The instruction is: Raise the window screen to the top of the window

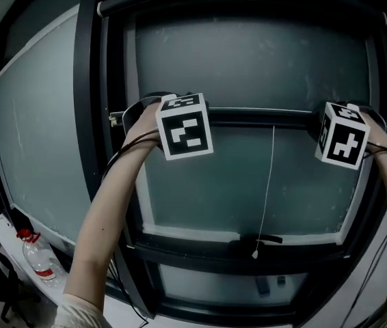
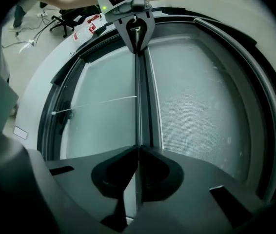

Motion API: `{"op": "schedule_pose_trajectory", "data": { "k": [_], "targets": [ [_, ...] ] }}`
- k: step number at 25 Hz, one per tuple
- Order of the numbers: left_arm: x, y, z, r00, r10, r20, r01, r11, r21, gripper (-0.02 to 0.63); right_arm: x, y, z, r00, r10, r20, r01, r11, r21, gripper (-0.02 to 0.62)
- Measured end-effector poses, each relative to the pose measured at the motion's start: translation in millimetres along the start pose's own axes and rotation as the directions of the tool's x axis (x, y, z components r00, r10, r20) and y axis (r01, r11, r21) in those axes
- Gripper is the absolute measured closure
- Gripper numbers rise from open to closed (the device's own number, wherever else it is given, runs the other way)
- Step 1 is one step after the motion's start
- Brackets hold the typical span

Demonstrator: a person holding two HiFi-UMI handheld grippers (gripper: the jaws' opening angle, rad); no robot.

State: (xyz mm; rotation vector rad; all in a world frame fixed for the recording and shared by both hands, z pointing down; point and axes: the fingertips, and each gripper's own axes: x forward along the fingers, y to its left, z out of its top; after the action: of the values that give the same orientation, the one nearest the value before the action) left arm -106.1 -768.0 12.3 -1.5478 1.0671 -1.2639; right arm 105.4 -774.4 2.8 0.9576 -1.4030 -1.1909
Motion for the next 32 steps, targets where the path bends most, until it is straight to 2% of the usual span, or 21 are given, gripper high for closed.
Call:
{"op": "schedule_pose_trajectory", "data": {
  "k": [2,6,12,18,23,27,30,32],
  "targets": [
    [-4.8,21.8,1.6,0.999,0.035,-0.023,-0.034,0.999,0.027,0.587,-4.8,-22.0,2.4,0.999,-0.046,-0.012,0.046,0.998,-0.032,0.575],
    [-16.8,76.5,7.0,0.987,0.139,-0.077,-0.134,0.989,0.06,0.589,-15.8,-78.0,4.6,0.99,-0.136,-0.02,0.136,0.99,-0.03,0.575],
    [-37.1,159.0,16.5,0.949,0.262,-0.176,-0.246,0.963,0.11,0.592,-33.7,-161.8,4.6,0.961,-0.273,-0.056,0.272,0.962,-0.024,0.575],
    [-55.3,223.5,23.6,0.917,0.367,-0.156,-0.349,0.928,0.131,0.592,-47.2,-228.1,5.4,0.921,-0.382,-0.07,0.383,0.924,0.005,0.574],
    [-67.3,262.3,29.8,0.87,0.477,-0.128,-0.463,0.878,0.126,0.591,-57.3,-268.5,4.9,0.881,-0.468,-0.071,0.471,0.881,0.039,0.574],
    [-74.2,283.5,33.9,0.836,0.534,-0.128,-0.524,0.845,0.102,0.591,-63.0,-291.4,4.1,0.855,-0.511,-0.092,0.517,0.854,0.065,0.569],
    [-73.7,284.9,34.7,0.857,0.499,-0.125,-0.492,0.867,0.081,0.591,-61.3,-292.5,3.3,0.858,-0.499,-0.12,0.506,0.862,0.036,0.569],
    [-74.3,283.5,34.3,0.862,0.494,-0.113,-0.487,0.869,0.087,0.591,-60.7,-291.1,3.9,0.853,-0.508,-0.118,0.515,0.857,0.028,0.569]
  ]
}}
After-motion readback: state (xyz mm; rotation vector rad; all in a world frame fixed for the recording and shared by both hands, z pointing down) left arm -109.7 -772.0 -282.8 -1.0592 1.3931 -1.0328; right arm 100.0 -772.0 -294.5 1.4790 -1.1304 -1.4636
